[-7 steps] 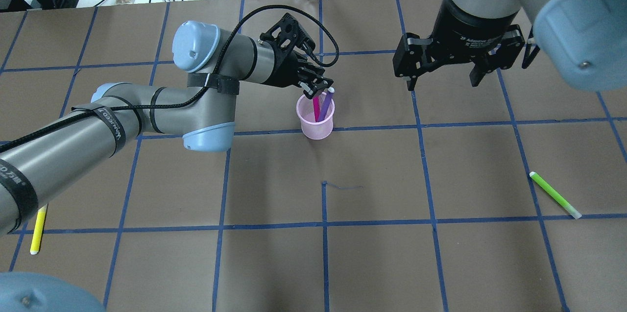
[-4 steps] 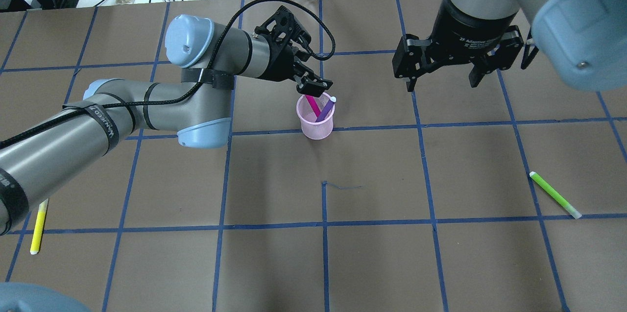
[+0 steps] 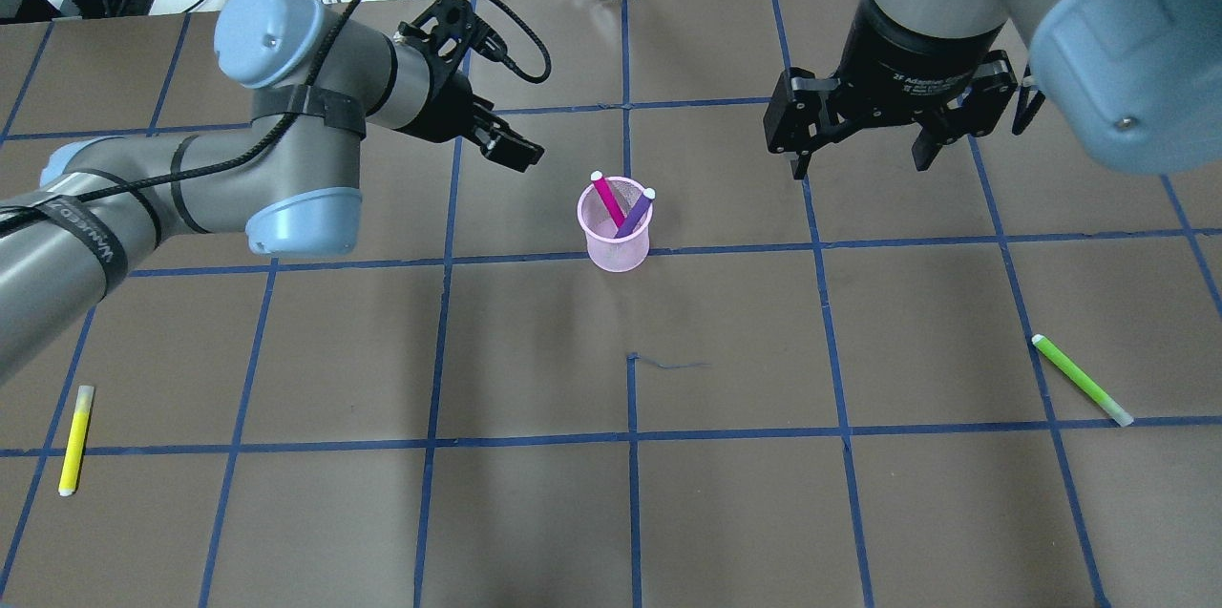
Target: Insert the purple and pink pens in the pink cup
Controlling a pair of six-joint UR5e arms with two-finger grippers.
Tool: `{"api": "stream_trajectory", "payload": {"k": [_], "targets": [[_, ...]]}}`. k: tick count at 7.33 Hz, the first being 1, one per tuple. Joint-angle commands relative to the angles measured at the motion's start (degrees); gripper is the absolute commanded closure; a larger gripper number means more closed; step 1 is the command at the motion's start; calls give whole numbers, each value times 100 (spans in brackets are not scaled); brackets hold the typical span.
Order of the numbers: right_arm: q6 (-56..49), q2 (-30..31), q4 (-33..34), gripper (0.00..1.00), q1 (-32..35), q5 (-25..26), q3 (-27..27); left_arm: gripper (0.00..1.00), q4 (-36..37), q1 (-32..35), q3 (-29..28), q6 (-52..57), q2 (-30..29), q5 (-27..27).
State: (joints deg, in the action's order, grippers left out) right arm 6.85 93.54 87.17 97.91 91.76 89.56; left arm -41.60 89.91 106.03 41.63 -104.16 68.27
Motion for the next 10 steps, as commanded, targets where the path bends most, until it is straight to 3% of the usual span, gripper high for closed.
{"api": "stream_trajectory", "payload": {"k": [1, 3, 4, 5, 6, 8, 10], "targets": [[-9, -11, 2, 0, 0, -8, -9, 0, -1746, -281, -387, -111, 665, 1435], [-9, -11, 2, 0, 0, 0, -9, 0, -3793, -185, -1335, -1841, 1071, 1785], [0, -11, 2, 0, -9, 0, -17, 0, -4098, 51, -1461, -2444, 1212, 1847], [0, -20, 2, 0, -18, -8, -44, 0, -4119, 358, -1471, -3050, 1335, 2492], [-35, -29, 28, 0, -79, -122, -70, 0, -4441, 457, -1576, -3343, 1511, 2689], [-35, -3, -33, 0, -385, -253, -62, 0, -5092, 4, -1770, -3546, 1723, 2080], [-35, 15, -15, 0, -396, -255, -35, 0, -5077, -254, -1892, -3566, 1662, 2006]]}}
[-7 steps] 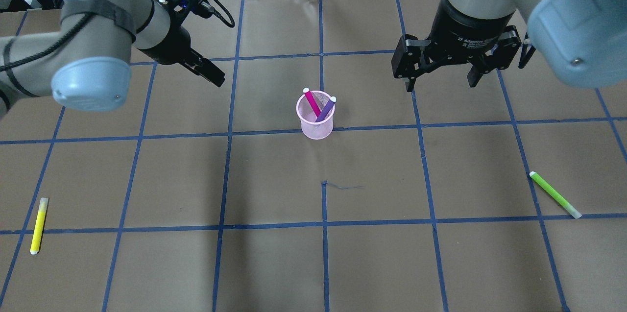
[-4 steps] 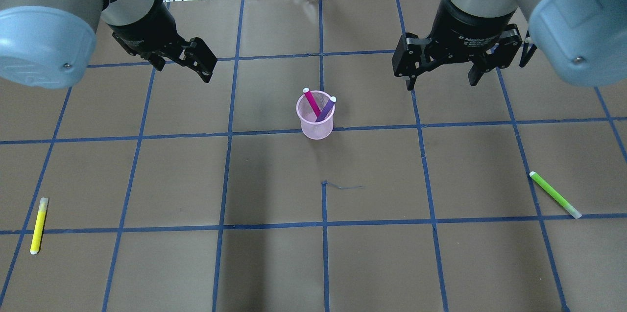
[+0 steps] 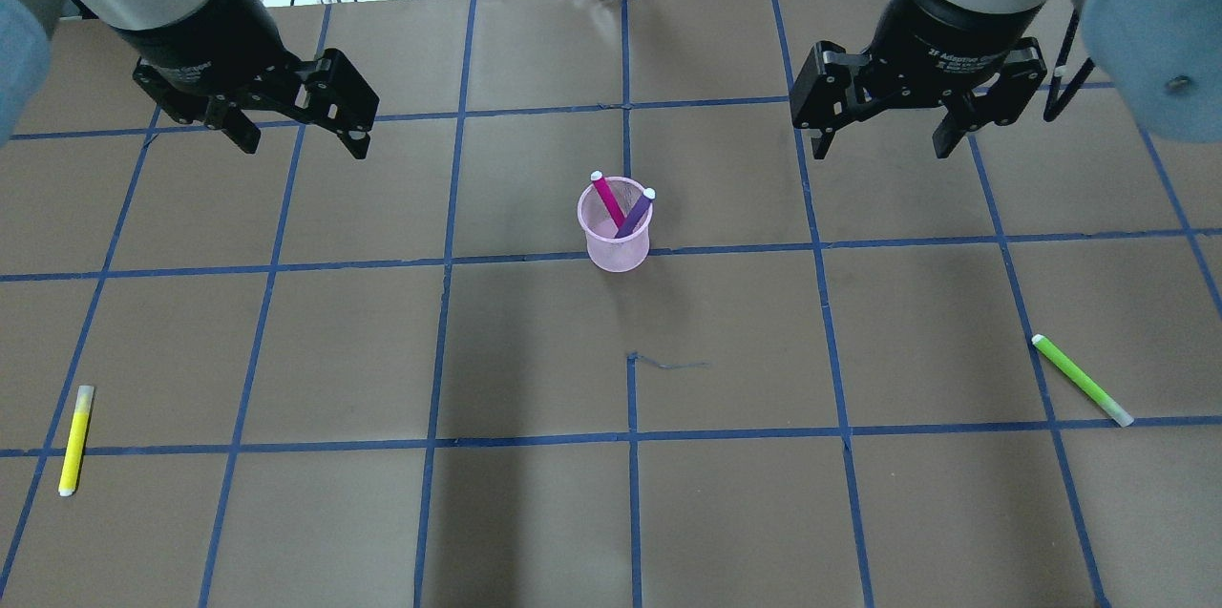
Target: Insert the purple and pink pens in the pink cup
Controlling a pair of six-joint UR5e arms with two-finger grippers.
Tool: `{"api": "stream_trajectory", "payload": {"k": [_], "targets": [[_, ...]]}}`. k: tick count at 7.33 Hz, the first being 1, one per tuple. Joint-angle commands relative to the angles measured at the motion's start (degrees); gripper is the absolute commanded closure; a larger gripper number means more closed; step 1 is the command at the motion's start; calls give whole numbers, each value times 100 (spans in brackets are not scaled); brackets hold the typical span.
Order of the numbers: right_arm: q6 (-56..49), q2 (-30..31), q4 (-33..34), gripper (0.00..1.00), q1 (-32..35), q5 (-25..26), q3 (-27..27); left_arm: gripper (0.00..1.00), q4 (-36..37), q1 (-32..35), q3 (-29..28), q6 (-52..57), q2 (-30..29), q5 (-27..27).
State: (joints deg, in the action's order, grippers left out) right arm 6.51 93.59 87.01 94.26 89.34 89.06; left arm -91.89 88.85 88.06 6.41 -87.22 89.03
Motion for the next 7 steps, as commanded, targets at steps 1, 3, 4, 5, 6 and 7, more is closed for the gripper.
{"api": "stream_trajectory", "payload": {"k": [1, 3, 4, 5, 6, 7], "targets": [[-1, 10, 1, 0, -31, -14, 23, 0, -49, -157, -122, -43, -66, -53], [8, 19, 1, 0, -22, -14, 23, 0, -31, -131, -175, -43, -128, 53], [8, 1, 9, 0, -22, -5, 23, 0, -22, -139, -210, -52, -163, 10], [-87, -25, 27, 0, -22, -5, 15, 0, 4, -122, -210, -52, -181, 18], [-132, -25, 18, 0, -22, 4, 23, 0, 4, -104, -210, -44, -163, 35], [-115, -34, 18, 0, -22, -5, 15, 0, 4, -104, -202, -43, -137, 18]]}}
